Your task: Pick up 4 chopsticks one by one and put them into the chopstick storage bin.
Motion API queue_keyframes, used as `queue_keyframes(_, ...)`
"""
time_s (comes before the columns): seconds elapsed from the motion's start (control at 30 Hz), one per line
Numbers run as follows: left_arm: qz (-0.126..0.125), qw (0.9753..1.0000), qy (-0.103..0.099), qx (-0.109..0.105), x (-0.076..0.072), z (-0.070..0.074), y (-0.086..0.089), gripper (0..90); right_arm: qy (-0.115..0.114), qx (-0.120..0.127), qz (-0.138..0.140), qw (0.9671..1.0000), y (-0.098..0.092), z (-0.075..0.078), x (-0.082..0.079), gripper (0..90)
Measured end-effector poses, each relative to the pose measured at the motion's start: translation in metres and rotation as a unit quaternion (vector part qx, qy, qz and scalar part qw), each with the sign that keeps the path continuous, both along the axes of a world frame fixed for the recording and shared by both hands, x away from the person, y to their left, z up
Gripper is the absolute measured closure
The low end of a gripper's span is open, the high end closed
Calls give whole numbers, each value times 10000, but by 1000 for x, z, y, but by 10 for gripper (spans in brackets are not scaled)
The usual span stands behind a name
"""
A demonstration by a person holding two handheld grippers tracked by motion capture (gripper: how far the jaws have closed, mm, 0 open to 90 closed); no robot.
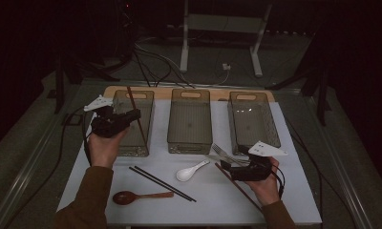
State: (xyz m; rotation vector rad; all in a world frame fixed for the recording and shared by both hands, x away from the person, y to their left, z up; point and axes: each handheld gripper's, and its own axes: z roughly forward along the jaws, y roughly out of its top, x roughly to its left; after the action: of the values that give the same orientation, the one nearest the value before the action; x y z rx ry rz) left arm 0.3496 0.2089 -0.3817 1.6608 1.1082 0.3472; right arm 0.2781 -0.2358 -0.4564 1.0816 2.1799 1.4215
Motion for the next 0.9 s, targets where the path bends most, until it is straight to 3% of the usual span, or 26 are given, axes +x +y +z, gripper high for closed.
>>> queue_keyframes(0.27, 197, 9996, 42, 203, 14, 0, 5, 853, 26, -12, -135, 9999, -13, -2, -2, 79)
queue_keyframes(0.6, 538, 9984, 135, 104, 40, -12, 13, 850, 47, 4, -230, 9997, -24, -4, -4, 80)
queue_keyframes(0.9, 885, 9956, 288, 103, 57, -27, 13, 849, 36, 23, -270, 9996, -28, -4, -5, 80)
